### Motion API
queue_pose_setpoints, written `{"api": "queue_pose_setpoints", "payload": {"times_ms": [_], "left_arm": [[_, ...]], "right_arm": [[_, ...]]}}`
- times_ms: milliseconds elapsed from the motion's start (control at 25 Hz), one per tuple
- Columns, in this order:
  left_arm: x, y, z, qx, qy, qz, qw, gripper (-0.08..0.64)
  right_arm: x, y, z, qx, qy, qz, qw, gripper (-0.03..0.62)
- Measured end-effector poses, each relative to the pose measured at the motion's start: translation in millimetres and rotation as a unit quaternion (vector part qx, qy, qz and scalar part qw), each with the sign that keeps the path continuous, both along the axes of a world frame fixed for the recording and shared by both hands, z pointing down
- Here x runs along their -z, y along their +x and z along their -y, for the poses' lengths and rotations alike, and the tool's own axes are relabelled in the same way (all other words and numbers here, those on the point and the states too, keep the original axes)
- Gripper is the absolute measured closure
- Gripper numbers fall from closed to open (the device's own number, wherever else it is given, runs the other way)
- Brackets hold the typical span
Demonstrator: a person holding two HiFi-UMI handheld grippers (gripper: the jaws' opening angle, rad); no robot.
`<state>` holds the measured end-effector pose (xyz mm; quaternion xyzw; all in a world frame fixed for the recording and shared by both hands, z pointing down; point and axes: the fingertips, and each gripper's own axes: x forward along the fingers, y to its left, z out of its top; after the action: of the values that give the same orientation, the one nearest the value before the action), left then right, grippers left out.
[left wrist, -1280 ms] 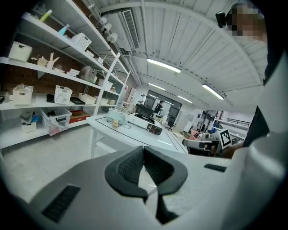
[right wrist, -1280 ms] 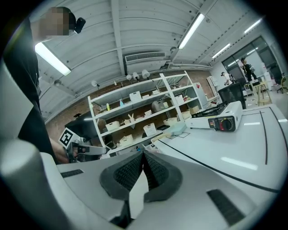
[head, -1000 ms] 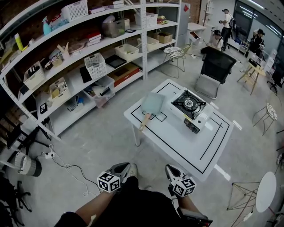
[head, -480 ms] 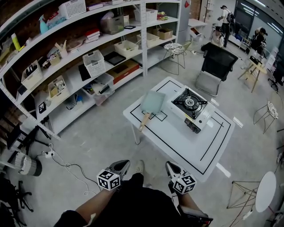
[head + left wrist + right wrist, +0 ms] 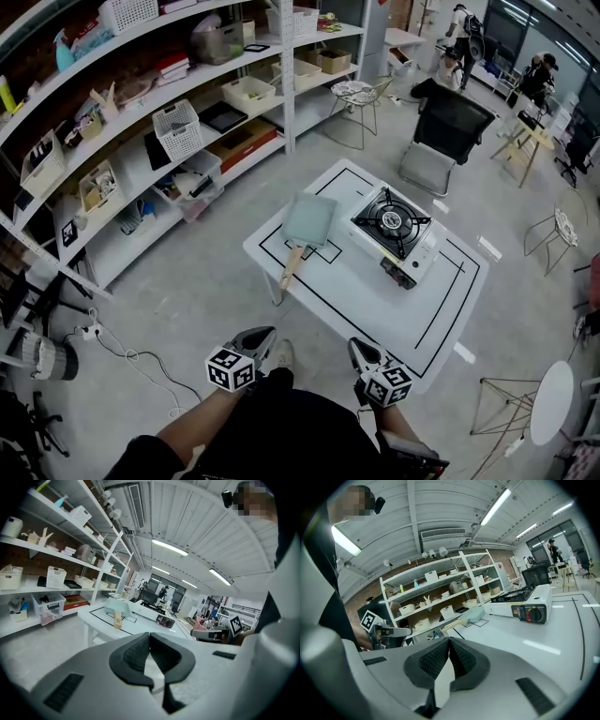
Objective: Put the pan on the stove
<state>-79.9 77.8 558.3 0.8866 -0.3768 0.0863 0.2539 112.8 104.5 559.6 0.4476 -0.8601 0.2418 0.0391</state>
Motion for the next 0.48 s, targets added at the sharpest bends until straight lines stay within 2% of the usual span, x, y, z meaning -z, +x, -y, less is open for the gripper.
{"api": "queue_pose_setpoints", "payload": {"times_ms": [480], "left_arm": [[-5.6, -8.4, 81.9, 0.001, -0.004, -0.006, 1.0, 0.551]], "right_arm": [[3.4, -9.3, 75.1, -0.004, -0.013, -0.031, 0.999, 0.566]]}}
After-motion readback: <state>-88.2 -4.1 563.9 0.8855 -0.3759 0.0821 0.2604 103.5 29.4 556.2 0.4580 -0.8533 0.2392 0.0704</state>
